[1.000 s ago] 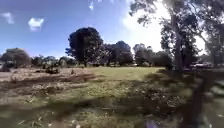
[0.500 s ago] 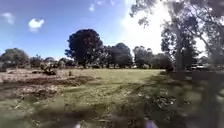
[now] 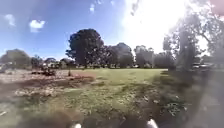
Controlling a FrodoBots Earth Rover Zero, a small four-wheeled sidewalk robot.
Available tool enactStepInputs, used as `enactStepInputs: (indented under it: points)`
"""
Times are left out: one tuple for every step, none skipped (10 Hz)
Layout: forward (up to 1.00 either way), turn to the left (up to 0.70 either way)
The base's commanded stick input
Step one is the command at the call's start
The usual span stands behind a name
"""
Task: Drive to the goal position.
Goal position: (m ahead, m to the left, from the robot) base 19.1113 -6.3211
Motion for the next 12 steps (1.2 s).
enactStepInputs:
  points:
    - [0.7,0.0]
    - [0.7,-0.03]
    - [0.7,-0.32]
    - [0.7,-0.32]
    - [0.7,-0.18]
    - [0.7,-0.06]
    - [0.7,0.0]
    - [0.7,0.0]
    - [0.7,0.0]
    - [0.7,0.0]
    - [0.7,0.0]
    - [0.7,0.0]
